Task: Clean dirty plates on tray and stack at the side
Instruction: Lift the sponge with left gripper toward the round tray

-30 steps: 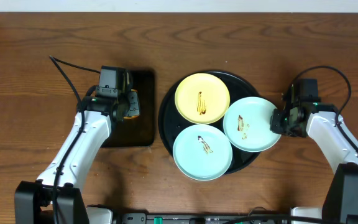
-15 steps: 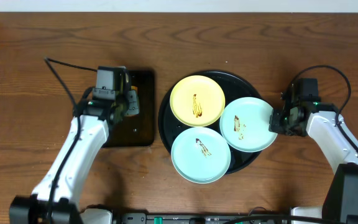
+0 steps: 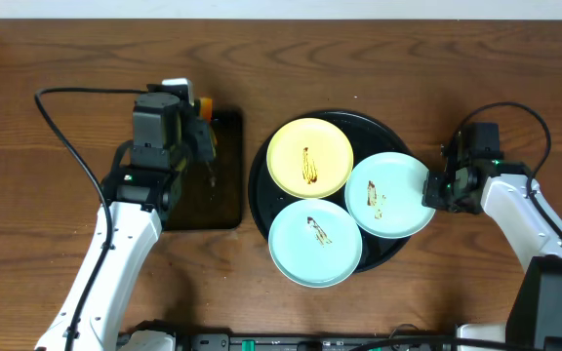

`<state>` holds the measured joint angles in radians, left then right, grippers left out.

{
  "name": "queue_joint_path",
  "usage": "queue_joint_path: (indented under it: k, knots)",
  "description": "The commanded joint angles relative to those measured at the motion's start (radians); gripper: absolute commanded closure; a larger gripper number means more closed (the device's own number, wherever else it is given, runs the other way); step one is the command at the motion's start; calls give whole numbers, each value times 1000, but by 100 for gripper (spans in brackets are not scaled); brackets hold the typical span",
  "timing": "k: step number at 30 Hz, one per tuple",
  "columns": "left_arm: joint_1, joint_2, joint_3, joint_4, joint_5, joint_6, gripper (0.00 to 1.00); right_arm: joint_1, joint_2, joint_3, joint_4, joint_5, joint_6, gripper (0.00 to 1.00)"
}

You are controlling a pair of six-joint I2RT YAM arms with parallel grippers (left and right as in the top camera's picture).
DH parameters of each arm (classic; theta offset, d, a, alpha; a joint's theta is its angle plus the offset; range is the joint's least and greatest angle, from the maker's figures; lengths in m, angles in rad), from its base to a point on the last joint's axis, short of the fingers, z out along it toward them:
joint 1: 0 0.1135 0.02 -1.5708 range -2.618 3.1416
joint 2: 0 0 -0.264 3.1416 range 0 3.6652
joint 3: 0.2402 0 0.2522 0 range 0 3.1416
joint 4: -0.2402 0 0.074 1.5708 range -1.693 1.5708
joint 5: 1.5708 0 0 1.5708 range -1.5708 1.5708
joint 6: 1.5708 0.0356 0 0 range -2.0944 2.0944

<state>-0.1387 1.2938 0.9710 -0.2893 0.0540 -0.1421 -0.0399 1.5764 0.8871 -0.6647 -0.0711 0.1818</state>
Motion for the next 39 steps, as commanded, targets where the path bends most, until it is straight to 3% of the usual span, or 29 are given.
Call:
queue_joint_path:
  k: [1,12,20,24,33,39]
  knots:
    - [2,-17,2,37,6,36,92,-7,8,12,-1,11,0,99]
    - [2,76,2,-193,18,-79,93,-7,8,12,-1,10,0,99]
    - [2,143,10,-251,93,-96,93,-7,8,12,-5,10,0,99]
    - [2,143,62,-300,98,-96,92,-7,8,12,-10,10,0,99]
    - [-4,153,216,-371,300,-97,93,-7,8,12,-18,10,0,99]
    - [-103,217,325,-427,320,-96,93,-7,8,12,-24,10,0,99]
